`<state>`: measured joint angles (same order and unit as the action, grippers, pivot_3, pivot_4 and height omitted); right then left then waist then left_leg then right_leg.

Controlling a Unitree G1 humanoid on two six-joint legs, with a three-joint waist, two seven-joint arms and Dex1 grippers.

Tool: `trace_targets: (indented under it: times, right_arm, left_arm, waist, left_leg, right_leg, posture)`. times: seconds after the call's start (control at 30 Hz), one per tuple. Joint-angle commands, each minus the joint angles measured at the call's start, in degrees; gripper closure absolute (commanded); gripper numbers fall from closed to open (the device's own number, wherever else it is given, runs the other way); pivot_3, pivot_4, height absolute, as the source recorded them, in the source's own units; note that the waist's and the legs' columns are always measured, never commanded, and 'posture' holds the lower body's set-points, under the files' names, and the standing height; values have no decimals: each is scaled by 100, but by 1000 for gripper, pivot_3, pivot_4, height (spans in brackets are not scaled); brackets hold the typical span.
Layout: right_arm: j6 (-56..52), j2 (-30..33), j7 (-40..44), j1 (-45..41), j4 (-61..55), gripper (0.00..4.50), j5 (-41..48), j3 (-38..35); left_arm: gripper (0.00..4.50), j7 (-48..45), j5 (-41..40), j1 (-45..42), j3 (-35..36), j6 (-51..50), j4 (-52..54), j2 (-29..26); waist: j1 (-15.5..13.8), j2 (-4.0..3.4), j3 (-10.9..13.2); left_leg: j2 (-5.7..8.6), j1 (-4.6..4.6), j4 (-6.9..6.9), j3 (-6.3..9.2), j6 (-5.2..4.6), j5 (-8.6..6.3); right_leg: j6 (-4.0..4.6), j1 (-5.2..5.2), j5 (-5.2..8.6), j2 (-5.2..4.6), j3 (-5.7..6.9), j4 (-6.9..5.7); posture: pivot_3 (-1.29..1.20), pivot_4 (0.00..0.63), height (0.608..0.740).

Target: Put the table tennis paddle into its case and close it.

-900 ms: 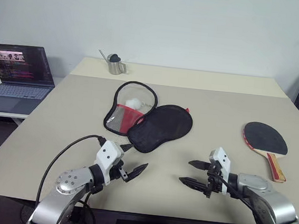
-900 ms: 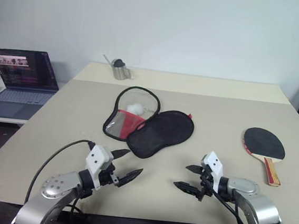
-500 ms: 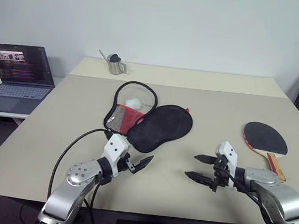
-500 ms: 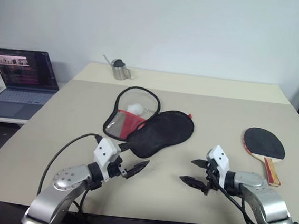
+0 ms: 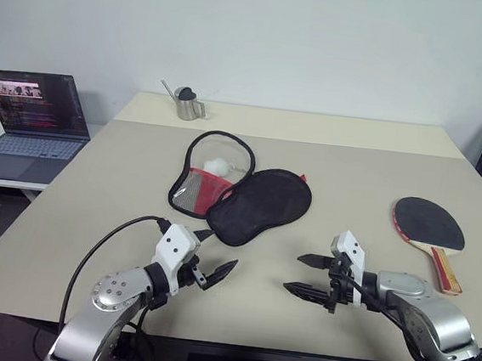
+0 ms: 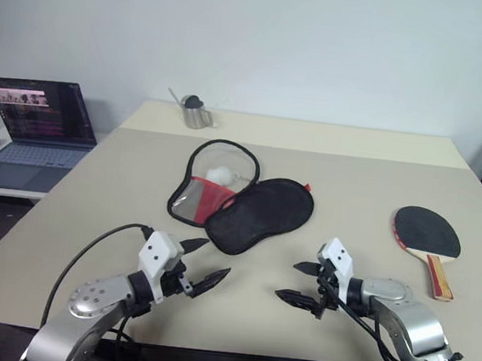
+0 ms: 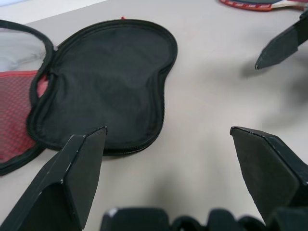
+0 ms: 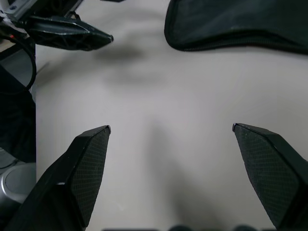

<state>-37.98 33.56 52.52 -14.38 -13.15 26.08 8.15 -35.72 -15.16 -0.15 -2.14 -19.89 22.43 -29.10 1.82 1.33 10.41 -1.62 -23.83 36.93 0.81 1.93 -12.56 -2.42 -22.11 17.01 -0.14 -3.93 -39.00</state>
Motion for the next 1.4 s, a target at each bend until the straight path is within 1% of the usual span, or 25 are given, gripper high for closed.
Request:
trace_targets:
  times: [0.03,0.27,0.4,0.53,0.77,0.97,1.07,1.17,1.3,1.4]
  right_arm:
    - [91,-37,44,-69,-149,40,56,-20]
    - [156,-268,-28,-319,71,40,0,16]
    - [31,-617,-305,-675,242,40,124,-157]
    - [-220,-955,-812,-1100,466,40,154,-411]
    - [-1100,-1429,-1878,-1631,590,40,302,-846]
    - [-1385,-1768,-2841,-1966,945,40,-42,-889]
    - [-1275,-1957,-3333,-2163,1456,40,-383,-861]
    - [-1265,-2111,-3785,-2366,1891,40,-592,-1018]
    - [-1211,-2281,-4177,-2574,2268,40,-703,-1246]
    - [-1304,-2430,-4256,-2649,2367,40,-663,-1342]
  left_arm:
    - [0,-143,-127,-219,176,98,122,-99]
    - [0,-505,-280,-398,520,255,-192,-368]
    - [0,-682,-590,-632,847,147,-308,-497]
    - [0,-948,-984,-960,995,-267,-378,-715]
    - [0,-1508,-1457,-1554,1253,-662,-804,-1234]
    - [0,-1948,-1387,-1905,1272,-493,-1474,-1576]
    - [0,-2123,-1389,-2009,1230,-472,-1590,-1629]
    - [0,-2263,-1329,-2040,1190,-426,-1649,-1665]
    - [0,-2364,-1308,-2079,1215,-412,-1734,-1706]
    - [0,-2390,-1291,-2068,1232,-403,-1741,-1713]
  waist:
    - [-1,0,0]
    - [10,0,0]
    - [4,1,1]
    - [5,1,1]
    - [7,1,1]
    - [17,1,1]
    - [18,1,1]
    - [21,1,1]
    - [25,1,1]
    - [43,1,1]
  left_leg:
    - [0,0,0,1,0,0]
    - [-1,1,-1,-1,0,0]
    - [-2,0,-1,1,0,0]
    - [-1,-1,0,0,0,0]
    - [-2,-5,-8,2,0,0]
    - [-2,-6,-9,-3,0,0]
    - [-2,-7,-10,-3,0,0]
    - [-1,-10,-11,-4,0,0]
    - [-1,-10,-15,-4,0,0]
    - [-2,-10,-19,-5,0,0]
  right_leg:
    - [0,0,0,0,2,0]
    - [0,-1,0,2,0,-1]
    - [0,-2,0,2,3,-1]
    - [1,-3,0,2,3,-2]
    - [1,-10,-1,1,5,-3]
    - [2,-15,-1,1,3,-4]
    - [2,-16,-1,1,3,-3]
    - [2,-19,-1,1,2,-3]
    - [3,-20,-1,0,2,-3]
    - [3,-21,-1,0,1,-3]
  posture:
    - [0,150,740]
    - [0,150,740]
    - [0,150,740]
    - [0,150,740]
    - [0,150,740]
    - [0,150,740]
    - [0,150,740]
    - [0,150,740]
    - [0,150,740]
    - [0,150,740]
